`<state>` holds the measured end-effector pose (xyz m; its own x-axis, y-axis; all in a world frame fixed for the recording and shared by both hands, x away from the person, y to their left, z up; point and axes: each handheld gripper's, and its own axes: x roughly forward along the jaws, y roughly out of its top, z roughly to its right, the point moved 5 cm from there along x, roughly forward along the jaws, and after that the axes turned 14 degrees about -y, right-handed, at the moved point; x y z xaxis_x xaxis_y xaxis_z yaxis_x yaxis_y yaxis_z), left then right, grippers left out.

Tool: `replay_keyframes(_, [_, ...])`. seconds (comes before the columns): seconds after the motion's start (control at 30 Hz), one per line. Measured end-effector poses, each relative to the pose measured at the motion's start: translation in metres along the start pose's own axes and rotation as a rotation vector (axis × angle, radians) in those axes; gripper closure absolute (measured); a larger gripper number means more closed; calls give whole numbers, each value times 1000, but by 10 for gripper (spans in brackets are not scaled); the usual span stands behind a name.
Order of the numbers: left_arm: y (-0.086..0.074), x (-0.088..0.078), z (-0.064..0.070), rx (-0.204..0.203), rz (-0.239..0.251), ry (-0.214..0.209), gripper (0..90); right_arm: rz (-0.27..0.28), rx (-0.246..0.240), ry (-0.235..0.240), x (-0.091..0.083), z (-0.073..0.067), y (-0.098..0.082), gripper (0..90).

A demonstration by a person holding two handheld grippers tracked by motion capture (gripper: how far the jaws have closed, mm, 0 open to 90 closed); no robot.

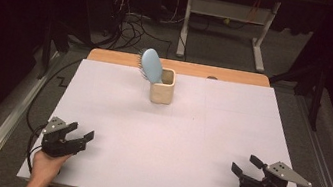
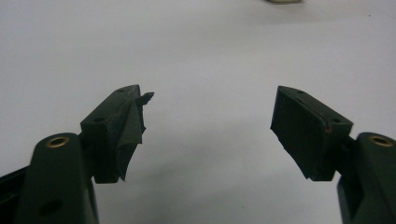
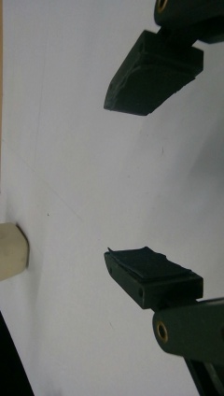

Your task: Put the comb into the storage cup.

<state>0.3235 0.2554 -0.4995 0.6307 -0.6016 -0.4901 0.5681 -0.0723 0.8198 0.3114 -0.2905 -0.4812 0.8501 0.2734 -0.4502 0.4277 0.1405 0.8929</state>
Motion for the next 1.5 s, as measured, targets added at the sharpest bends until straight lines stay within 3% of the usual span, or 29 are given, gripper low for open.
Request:
replay_keyframes(0.3, [-5, -2, -8, -31, 1, 12, 264, -3, 7, -10, 0, 1, -1, 240])
replay_keyframes(0.47, [-5, -2, -6, -15, 6, 20, 264, -6, 9, -13, 0, 1, -1, 240])
replay_keyframes(0.73, [-6, -4, -4, -23, 18, 13, 266, -6, 14, -14, -1, 2, -1, 240])
replay_keyframes(1.5, [-5, -2, -1, 0, 5, 23, 270, -12, 16, -15, -1, 4, -2, 240])
